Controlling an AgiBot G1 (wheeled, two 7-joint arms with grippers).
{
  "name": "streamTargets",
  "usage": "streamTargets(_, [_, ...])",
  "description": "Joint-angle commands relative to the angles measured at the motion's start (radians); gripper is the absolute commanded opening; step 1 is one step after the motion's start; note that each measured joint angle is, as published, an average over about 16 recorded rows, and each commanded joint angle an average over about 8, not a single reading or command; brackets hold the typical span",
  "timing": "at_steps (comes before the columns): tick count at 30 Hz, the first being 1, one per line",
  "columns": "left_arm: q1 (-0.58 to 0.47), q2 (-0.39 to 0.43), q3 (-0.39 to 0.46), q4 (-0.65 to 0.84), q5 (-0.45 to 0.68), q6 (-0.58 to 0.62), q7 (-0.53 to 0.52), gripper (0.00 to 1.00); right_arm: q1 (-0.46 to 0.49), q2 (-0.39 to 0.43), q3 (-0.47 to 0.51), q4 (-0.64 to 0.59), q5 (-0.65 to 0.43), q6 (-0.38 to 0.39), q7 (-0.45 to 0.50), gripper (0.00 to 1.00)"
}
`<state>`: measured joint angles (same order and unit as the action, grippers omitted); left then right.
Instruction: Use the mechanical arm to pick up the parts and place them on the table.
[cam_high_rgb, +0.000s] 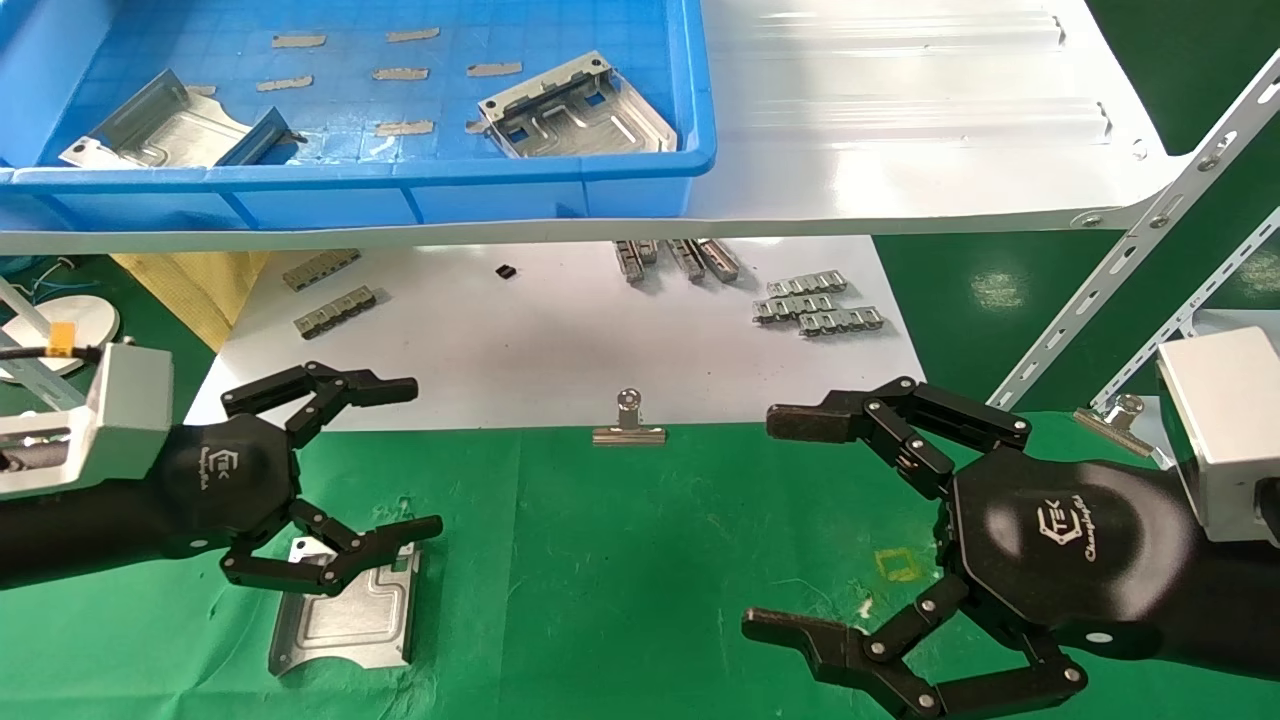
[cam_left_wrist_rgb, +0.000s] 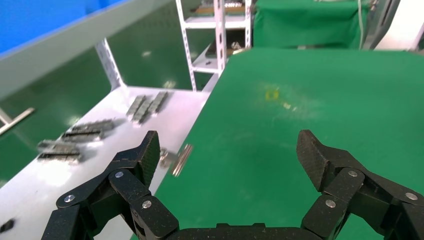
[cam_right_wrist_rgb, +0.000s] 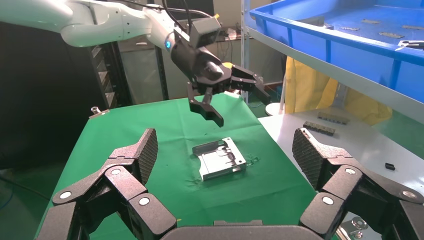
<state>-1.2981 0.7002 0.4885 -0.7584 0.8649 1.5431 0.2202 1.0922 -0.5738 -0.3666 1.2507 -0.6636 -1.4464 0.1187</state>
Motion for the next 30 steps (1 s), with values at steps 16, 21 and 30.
streamTargets(16, [0.142,-0.057,-0.133,-0.334,-0.085,-0.03,-0.259,1.0,0.0,0.0,0.0,0.0,0.0,0.0,0.0,1.0])
streamTargets(21, [0.184,-0.073,-0.172,-0.433,-0.111,-0.039,-0.336,1.0,0.0,0.0,0.0,0.0,0.0,0.0,0.0,1.0])
streamTargets(30, [0.236,-0.094,-0.221,-0.554,-0.143,-0.049,-0.422,1.0,0.0,0.0,0.0,0.0,0.0,0.0,0.0,1.0])
